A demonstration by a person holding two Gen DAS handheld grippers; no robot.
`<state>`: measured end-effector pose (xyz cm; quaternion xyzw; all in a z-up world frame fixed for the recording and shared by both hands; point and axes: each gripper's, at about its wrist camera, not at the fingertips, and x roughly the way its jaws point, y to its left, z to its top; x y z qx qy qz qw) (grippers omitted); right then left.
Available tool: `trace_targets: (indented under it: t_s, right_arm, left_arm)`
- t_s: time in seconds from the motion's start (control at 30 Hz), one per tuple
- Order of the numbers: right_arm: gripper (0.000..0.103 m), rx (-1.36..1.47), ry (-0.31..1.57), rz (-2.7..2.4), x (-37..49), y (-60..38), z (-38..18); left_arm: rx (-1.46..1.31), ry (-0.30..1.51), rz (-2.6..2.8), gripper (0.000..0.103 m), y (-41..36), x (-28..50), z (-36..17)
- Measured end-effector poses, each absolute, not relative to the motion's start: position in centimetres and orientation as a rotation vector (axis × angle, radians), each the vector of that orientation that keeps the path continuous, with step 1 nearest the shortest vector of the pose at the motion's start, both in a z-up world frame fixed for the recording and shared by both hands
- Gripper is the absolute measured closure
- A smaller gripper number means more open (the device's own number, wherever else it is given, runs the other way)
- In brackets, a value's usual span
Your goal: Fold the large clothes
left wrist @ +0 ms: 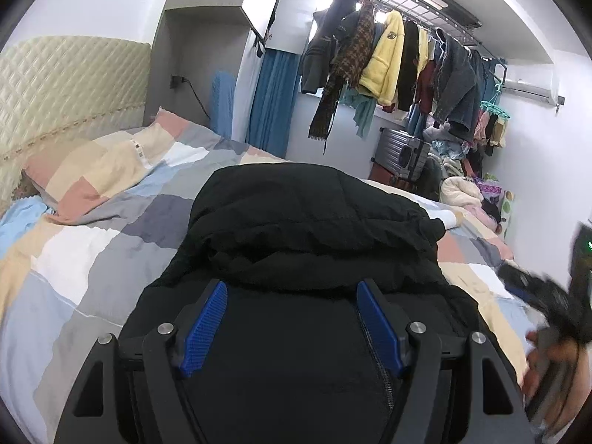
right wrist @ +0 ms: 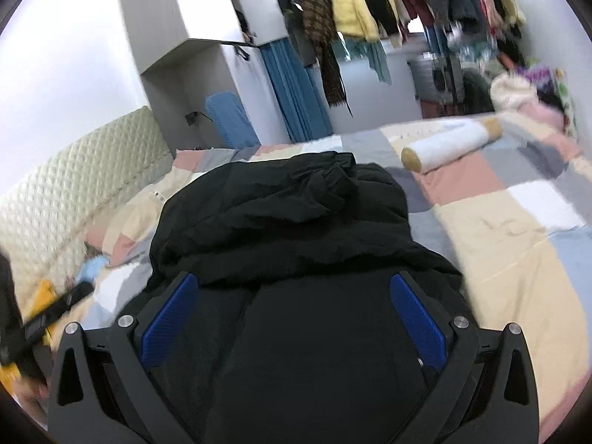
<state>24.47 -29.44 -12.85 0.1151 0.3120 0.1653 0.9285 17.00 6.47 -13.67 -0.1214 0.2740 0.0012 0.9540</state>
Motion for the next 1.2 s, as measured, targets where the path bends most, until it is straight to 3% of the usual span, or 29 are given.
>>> trace_targets:
  t_s: [0.23, 0.47, 0.53, 0.6, 0.67, 0.7, 0.77, 1.0, 1.2]
  right_arm:
    - [0.000, 0.303, 0.776, 0.287, 35.5, -29.3, -15.2]
    - [0.006, 0.616, 0.771, 0.234, 41.6, -30.5, -17.4]
    - [0.013, 0.681, 0.787, 0.230, 42.3, -30.3, -18.1]
    - [0.028, 0.680, 0.832, 0.225, 42.8, -29.3, -18.7]
    - [0.059, 0.660, 0.846, 0.230, 42.9, -28.5, -18.5]
    - [0.070, 0.652, 0.834, 0.232, 42.7, -28.1, -18.0]
    - [0.081, 0.620, 0.795, 0.247, 42.4, -27.6, -16.5]
    - [0.089, 0.456, 0.634, 0.319, 40.9, -27.6, -10.1]
    - [0.089, 0.359, 0.644, 0.178, 40.9, -30.2, -10.5]
  left_arm:
    - [-0.244, 0.571, -0.003, 0.031, 7.9, 18.6, -15.0]
    - [-0.349, 0.599, -0.018, 0.031, 10.5, 20.3, -17.0]
    - [-0.371, 0.614, -0.022, 0.031, 11.2, 20.8, -17.6]
    - [-0.391, 0.633, -0.020, 0.031, 11.6, 21.4, -18.2]
    - [-0.405, 0.634, -0.032, 0.031, 11.8, 21.5, -18.4]
    - [-0.403, 0.634, -0.035, 0.031, 11.9, 21.5, -18.4]
    - [-0.387, 0.631, -0.035, 0.031, 11.8, 21.5, -18.5]
    - [-0.391, 0.621, -0.041, 0.031, 11.8, 20.9, -18.4]
    - [-0.356, 0.609, -0.025, 0.031, 11.5, 20.6, -18.1]
